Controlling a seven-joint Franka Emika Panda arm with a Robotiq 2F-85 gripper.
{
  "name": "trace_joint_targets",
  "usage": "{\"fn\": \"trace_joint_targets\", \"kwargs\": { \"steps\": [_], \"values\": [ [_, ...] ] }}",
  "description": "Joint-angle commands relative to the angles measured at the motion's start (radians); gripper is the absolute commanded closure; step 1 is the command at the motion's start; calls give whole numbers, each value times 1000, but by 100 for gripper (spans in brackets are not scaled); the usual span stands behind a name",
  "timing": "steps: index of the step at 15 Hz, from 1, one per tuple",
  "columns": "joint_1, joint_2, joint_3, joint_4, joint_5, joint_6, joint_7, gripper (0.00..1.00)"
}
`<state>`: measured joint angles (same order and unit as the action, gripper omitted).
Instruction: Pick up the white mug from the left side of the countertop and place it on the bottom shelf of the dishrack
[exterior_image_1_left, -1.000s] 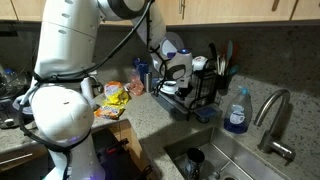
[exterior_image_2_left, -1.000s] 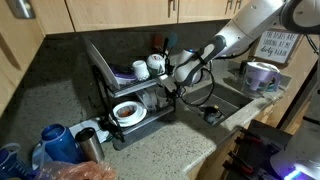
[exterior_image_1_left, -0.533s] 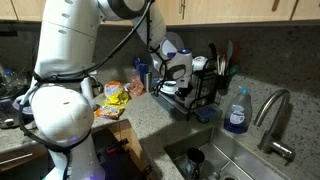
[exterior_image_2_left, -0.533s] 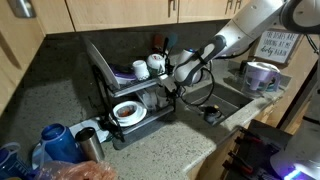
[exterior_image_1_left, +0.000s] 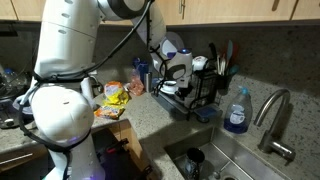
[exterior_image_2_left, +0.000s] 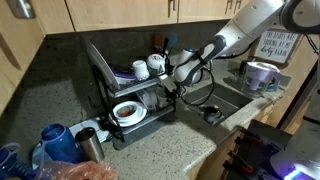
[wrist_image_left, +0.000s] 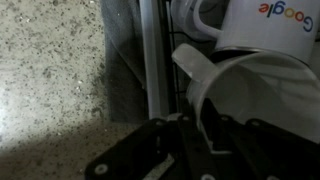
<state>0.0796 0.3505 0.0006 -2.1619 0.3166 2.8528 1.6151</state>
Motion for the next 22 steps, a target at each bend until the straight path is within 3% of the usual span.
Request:
{"fn": "trace_joint_targets", "kwargs": {
  "steps": [1, 8, 22],
  "values": [
    [4, 6, -14, 42, -6, -43, -4, 51],
    [-3, -19, -4, 22, 5, -22, -20, 0],
    [-35, -131, 62, -112, 102, 65, -108, 0]
  ]
}}
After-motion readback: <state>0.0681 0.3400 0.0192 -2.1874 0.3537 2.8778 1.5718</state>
